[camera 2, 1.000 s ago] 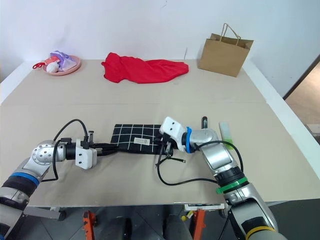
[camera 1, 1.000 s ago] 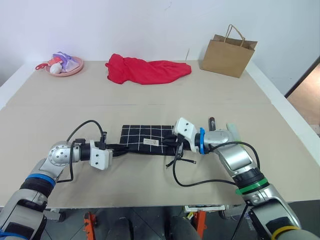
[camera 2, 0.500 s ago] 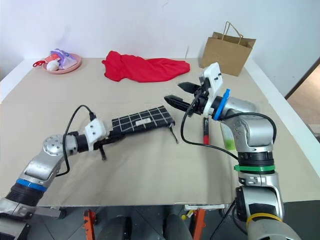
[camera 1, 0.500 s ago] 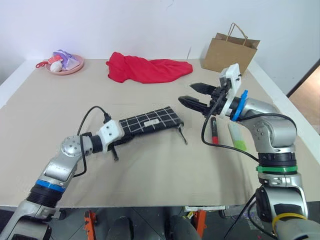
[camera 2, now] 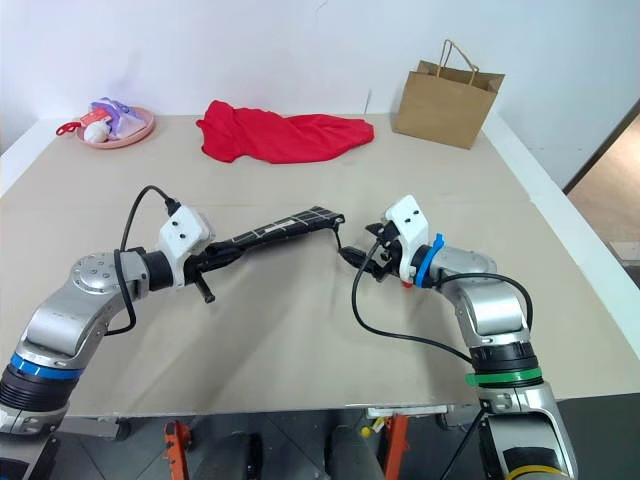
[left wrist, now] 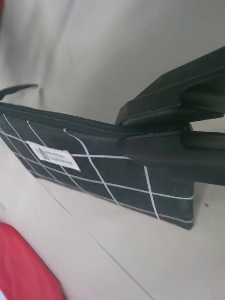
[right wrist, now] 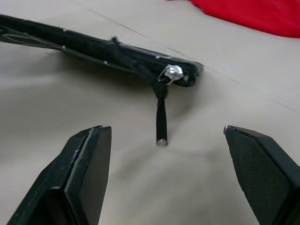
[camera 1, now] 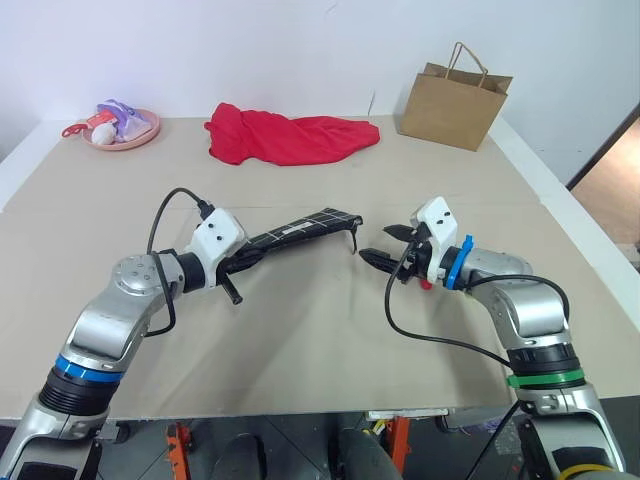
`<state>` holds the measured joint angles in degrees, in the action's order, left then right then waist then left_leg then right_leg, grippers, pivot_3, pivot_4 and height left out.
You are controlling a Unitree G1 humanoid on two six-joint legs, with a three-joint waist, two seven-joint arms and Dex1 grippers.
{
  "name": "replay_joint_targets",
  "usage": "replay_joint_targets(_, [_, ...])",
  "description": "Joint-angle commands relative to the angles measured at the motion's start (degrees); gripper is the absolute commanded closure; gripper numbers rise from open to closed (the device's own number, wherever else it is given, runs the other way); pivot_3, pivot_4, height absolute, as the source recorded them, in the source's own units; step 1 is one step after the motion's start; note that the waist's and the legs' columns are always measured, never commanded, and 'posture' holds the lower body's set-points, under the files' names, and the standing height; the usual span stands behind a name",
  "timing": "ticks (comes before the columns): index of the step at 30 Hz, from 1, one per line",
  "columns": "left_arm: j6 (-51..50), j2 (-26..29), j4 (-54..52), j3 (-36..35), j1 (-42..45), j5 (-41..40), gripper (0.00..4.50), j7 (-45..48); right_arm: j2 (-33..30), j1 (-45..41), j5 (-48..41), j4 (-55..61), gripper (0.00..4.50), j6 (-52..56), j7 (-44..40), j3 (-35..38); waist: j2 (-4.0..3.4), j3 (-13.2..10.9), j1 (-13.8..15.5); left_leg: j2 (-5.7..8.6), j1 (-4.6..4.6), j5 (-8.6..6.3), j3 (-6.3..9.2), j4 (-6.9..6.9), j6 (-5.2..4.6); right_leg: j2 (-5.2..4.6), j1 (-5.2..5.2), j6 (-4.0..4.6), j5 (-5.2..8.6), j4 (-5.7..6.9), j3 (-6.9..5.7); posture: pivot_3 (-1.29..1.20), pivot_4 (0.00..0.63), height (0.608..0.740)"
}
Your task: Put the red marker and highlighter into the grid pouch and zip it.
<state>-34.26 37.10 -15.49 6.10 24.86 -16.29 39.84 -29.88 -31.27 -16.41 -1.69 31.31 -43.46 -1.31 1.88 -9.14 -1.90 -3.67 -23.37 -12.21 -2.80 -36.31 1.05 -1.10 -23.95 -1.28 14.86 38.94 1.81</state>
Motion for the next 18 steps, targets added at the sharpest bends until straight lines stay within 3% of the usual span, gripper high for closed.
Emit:
replay_joint_targets(1, [-0.43,-0.34,-3.23,-0.98,0.36,0.00,4.50,-0.66,1.13,-1.30,0.74,-0.81,0.35,-1.59,0.78,-0.40,0.00,0.00,0.00,0.00,0.00,0.00,0.00,0.00,0.00,0.00,0.00,0.00,0.00,0.00,0.00,0.00,0.150,0.740])
replay_joint_targets(10, [-1.22,-2.43,-3.43,0.13,1.21,0.28,4.50,-1.22,10.14,-5.72,4.99,-8.96,0.35,-3.89,6.65,-4.13,0.01,-0.01,0.00,-0.01,0.00,0.00,0.00,0.00,0.00,0.02,-0.01,0.04,-0.02,0.00,0.02,0.00,0.150,0.740])
replay_joint_targets(15, [-1.64,-2.91,-4.08,-0.02,0.77,0.26,4.50,-1.80,10.50,-6.92,5.65,-11.31,0.35,-5.33,6.47,-4.15,0.02,-0.01,0.12,0.02,-0.04,-0.01,-0.03,0.00,0.02,-0.04,-0.02,0.06,-0.04,-0.01,0.02,0.00,0.150,0.740])
replay_joint_targets(16, [-1.70,-2.92,-4.17,-0.06,0.67,0.29,4.50,-1.92,10.35,-6.89,5.70,-11.44,0.85,-5.65,6.21,-4.18,0.02,-0.01,0.12,0.02,-0.04,-0.01,-0.03,0.00,0.02,-0.04,-0.02,0.06,-0.04,-0.01,0.02,0.00,0.150,0.740])
replay_joint_targets(18, [-1.83,-2.84,-4.23,-0.31,0.39,0.42,4.50,-2.18,10.01,-6.83,5.83,-11.49,1.31,-6.28,5.50,-4.29,0.02,-0.01,0.12,0.02,-0.04,-0.02,-0.02,0.00,0.03,-0.03,-0.02,0.06,-0.04,-0.01,0.02,0.00,0.150,0.740])
